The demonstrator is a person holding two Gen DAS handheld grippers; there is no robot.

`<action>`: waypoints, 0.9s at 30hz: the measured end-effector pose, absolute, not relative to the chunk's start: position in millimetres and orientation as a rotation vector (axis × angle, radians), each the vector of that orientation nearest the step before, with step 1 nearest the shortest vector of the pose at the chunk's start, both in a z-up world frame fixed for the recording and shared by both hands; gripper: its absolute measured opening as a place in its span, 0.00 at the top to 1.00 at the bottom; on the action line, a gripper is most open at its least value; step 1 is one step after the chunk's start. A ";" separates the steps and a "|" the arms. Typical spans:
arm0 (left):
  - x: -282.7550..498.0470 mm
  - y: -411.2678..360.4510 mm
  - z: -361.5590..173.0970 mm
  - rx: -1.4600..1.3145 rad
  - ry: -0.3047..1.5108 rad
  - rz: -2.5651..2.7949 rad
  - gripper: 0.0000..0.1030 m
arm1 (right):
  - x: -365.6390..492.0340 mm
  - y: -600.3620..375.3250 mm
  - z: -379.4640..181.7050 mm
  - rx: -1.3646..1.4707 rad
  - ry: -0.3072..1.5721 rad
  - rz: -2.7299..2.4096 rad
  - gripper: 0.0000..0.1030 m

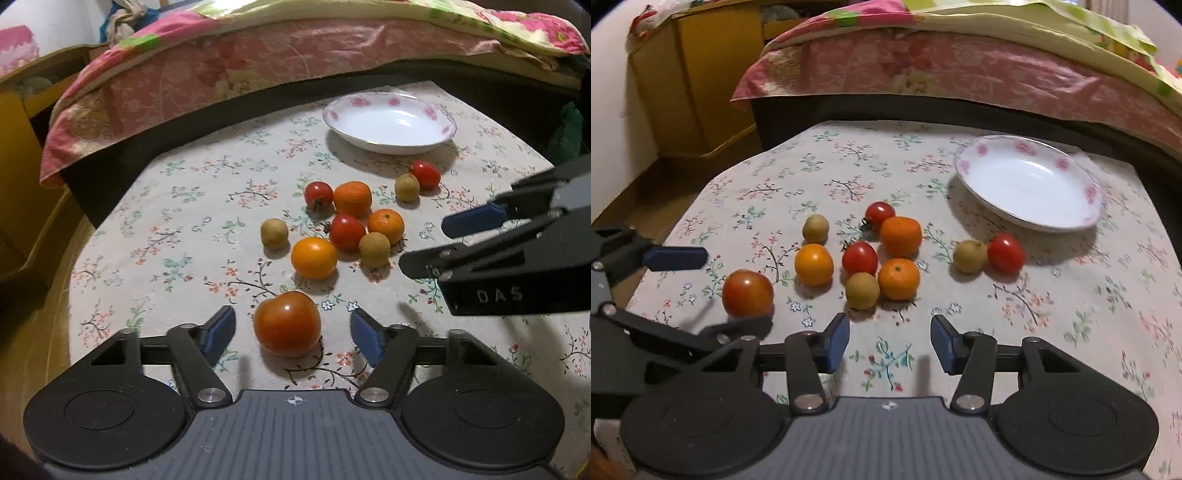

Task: Organize fruits
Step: 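Grasp the large red tomato with the left tool while the right grasps a small brown fruit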

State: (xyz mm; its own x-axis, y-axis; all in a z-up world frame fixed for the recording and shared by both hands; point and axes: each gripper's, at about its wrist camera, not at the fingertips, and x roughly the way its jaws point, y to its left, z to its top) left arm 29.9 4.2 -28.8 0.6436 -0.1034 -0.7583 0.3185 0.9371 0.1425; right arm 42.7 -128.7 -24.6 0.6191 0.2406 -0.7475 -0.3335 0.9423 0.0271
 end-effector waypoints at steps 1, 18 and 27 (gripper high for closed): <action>31.4 3.8 -30.8 0.274 0.848 -0.245 0.35 | 43.7 -128.3 -24.1 -0.123 0.834 0.336 0.53; 47.1 7.6 -42.7 0.204 0.917 -0.229 0.42 | 68.2 -117.2 -41.4 -0.084 0.850 0.481 0.56; 48.8 10.6 -43.9 0.170 0.926 -0.228 0.39 | 79.9 -115.6 -48.7 -0.080 0.834 0.446 0.75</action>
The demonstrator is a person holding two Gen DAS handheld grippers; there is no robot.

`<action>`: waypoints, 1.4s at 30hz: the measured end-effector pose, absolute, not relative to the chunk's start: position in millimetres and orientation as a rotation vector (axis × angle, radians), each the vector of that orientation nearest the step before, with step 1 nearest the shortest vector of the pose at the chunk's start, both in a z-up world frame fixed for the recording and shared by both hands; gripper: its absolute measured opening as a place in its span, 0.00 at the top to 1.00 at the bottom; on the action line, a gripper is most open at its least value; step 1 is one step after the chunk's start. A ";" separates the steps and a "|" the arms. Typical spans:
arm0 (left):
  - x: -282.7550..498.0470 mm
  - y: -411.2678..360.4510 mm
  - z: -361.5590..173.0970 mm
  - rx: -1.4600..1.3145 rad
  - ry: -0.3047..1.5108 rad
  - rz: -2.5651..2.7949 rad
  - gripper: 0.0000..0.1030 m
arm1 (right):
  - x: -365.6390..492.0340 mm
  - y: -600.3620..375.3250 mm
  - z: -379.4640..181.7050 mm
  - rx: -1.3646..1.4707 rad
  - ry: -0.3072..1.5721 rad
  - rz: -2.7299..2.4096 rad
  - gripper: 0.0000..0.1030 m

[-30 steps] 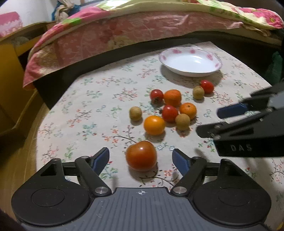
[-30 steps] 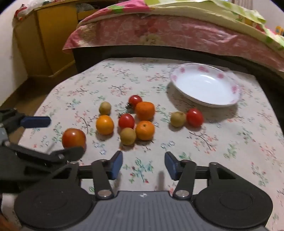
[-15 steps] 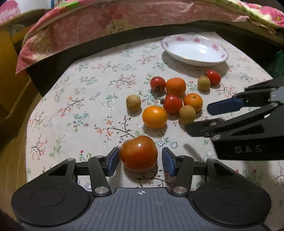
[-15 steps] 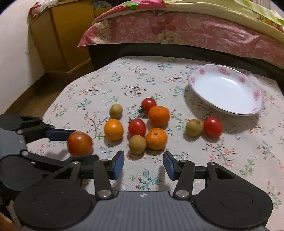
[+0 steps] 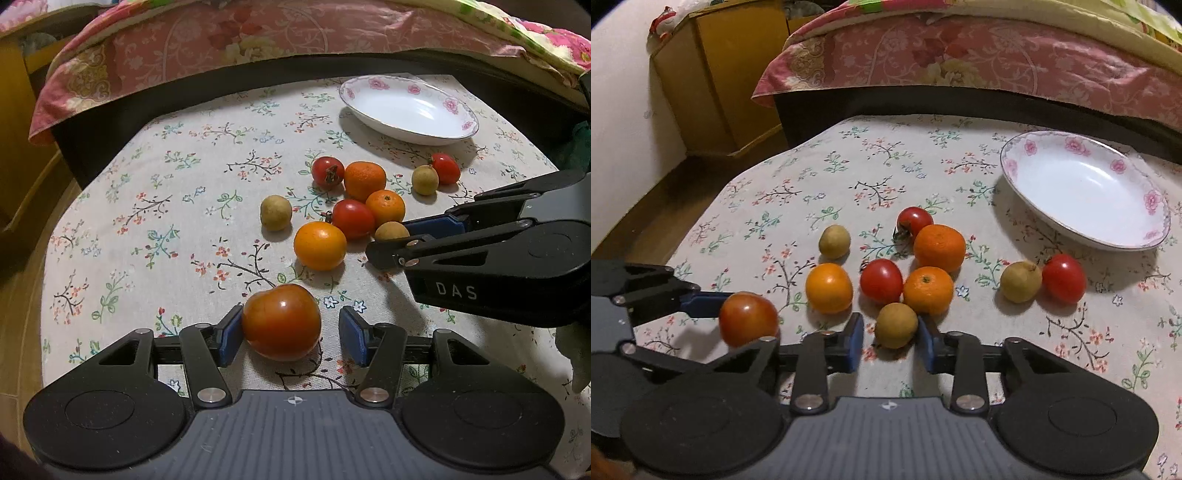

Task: Organize fruits
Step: 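Grasp the large red tomato with the left tool while the right grasps a small brown fruit, then carry the tomato and brown fruit in both tools over the white plate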

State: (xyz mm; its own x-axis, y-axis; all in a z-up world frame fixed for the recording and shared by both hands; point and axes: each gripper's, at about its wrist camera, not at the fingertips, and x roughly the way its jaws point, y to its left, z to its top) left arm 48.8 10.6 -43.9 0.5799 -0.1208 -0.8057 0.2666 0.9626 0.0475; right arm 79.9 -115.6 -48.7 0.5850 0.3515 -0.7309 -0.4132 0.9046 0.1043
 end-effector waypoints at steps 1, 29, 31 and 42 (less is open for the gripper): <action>48.9 10.2 -43.8 0.172 0.925 -0.230 0.39 | 79.7 -114.7 -48.8 -0.092 0.832 0.441 0.75; 42.5 -6.9 -39.5 0.209 0.938 -0.266 0.51 | 57.0 -135.6 -45.9 -0.093 0.888 0.375 0.75; 43.8 -6.1 -38.2 0.185 0.943 -0.270 0.51 | 57.4 -135.3 -45.3 -0.098 0.892 0.370 0.77; 66.0 -22.0 -9.3 0.115 0.916 -0.311 0.51 | 49.9 -153.0 -19.6 -0.071 0.852 0.345 0.77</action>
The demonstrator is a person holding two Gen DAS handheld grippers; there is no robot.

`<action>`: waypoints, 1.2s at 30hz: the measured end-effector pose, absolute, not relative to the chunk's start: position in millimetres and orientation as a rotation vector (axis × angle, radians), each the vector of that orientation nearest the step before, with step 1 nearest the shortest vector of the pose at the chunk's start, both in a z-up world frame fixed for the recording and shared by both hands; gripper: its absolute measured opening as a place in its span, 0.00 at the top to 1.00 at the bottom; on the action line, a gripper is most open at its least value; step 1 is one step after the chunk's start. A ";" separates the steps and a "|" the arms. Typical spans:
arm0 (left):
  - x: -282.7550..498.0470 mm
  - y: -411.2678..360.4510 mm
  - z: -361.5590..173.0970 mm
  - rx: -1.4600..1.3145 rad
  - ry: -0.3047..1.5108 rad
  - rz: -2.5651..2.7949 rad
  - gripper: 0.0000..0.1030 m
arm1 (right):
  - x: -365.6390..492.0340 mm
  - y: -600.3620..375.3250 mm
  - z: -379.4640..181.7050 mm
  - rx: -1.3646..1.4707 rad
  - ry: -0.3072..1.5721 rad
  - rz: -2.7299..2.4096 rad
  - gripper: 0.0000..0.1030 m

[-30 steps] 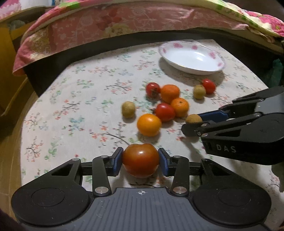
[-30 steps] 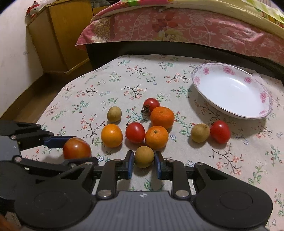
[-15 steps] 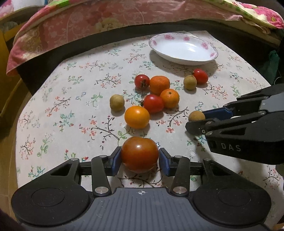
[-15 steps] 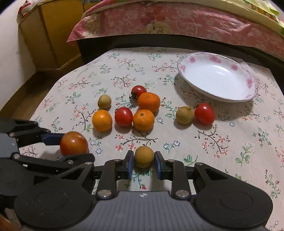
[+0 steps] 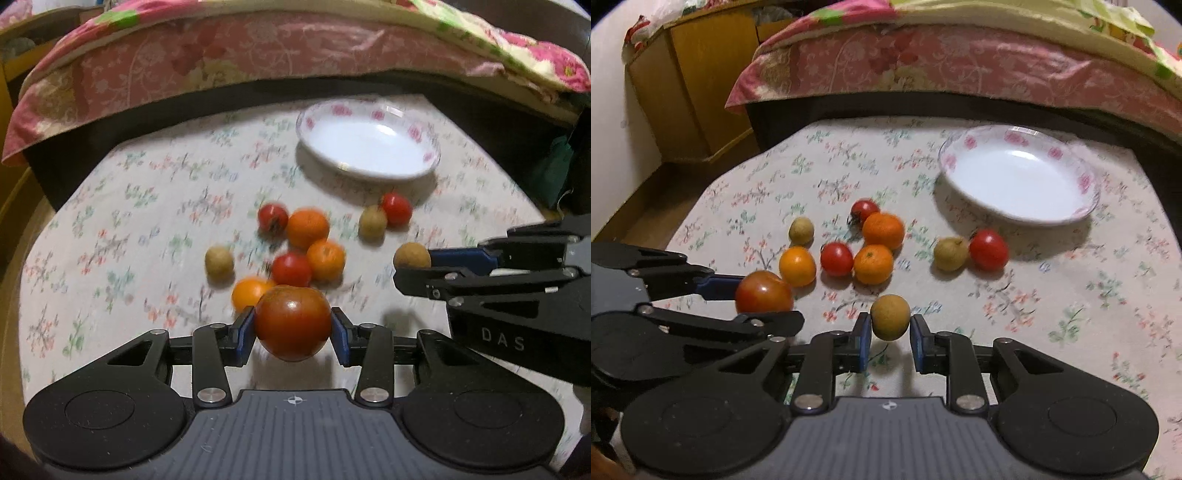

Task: Organize fruits
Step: 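Carry the tomato and brown fruit in both tools over the white plate, then open both tools to drop the tomato and brown fruit into the plate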

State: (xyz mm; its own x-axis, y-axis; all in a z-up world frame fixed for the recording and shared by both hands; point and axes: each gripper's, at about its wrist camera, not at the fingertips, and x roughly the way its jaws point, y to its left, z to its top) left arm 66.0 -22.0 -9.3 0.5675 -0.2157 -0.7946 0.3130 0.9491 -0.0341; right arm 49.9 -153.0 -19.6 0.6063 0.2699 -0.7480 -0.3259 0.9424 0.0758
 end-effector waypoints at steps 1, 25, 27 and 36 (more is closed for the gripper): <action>70.3 -24.0 -5.8 0.113 0.910 -0.320 0.51 | 50.8 -155.1 -14.3 -0.069 0.846 0.338 0.77; 185.0 -96.1 -5.0 0.176 0.855 -0.420 0.52 | 153.2 -217.2 14.1 0.021 0.828 0.175 0.77; 190.4 -101.1 -8.0 0.186 0.853 -0.421 0.52 | 162.6 -222.8 11.5 0.029 0.827 0.163 0.77; 200.2 -113.3 -18.0 0.223 0.840 -0.432 0.52 | 184.9 -240.0 -6.9 0.056 0.852 0.127 0.77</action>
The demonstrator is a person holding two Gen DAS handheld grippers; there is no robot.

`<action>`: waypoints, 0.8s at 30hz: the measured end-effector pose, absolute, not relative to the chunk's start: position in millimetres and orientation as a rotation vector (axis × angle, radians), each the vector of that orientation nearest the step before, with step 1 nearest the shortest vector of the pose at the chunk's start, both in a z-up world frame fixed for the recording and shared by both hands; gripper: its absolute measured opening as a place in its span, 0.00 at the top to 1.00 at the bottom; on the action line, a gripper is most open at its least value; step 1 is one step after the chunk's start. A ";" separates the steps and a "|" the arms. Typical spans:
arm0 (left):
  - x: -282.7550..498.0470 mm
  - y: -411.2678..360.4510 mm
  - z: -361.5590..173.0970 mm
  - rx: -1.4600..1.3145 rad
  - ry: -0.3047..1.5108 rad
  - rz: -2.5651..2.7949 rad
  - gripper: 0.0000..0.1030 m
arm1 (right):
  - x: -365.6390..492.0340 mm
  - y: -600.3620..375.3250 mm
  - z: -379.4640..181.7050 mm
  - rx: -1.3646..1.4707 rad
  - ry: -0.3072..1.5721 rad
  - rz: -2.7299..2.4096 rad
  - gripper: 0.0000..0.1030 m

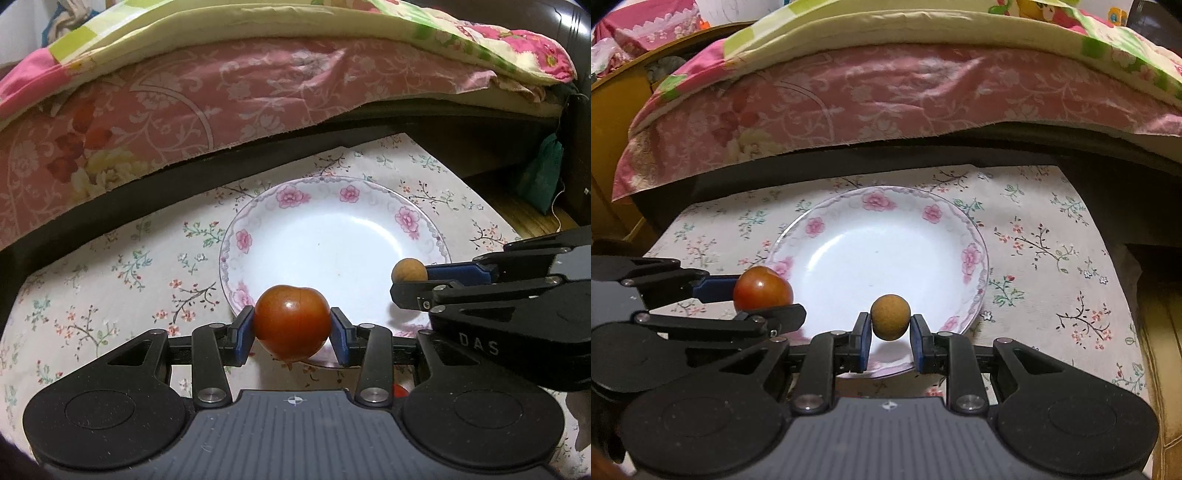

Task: Organize fruits
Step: 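Open both tools to drop the tomato and brown fruit into the plate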

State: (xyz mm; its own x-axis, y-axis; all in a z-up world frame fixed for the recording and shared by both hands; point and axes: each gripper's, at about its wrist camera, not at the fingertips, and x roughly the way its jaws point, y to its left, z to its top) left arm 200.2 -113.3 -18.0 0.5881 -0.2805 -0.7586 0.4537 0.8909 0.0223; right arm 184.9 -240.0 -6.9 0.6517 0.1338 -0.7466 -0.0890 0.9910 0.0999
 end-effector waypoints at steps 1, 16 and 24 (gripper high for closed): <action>200.4 -113.6 -18.2 0.224 0.838 -0.433 0.52 | 186.1 -240.5 -8.2 0.056 0.853 0.123 0.77; 202.7 -113.0 -16.7 0.227 0.833 -0.416 0.39 | 193.3 -244.4 -15.3 0.066 0.859 0.109 0.77; 197.3 -109.8 -4.5 0.235 0.815 -0.409 0.34 | 192.4 -246.2 -9.2 0.076 0.844 0.102 0.75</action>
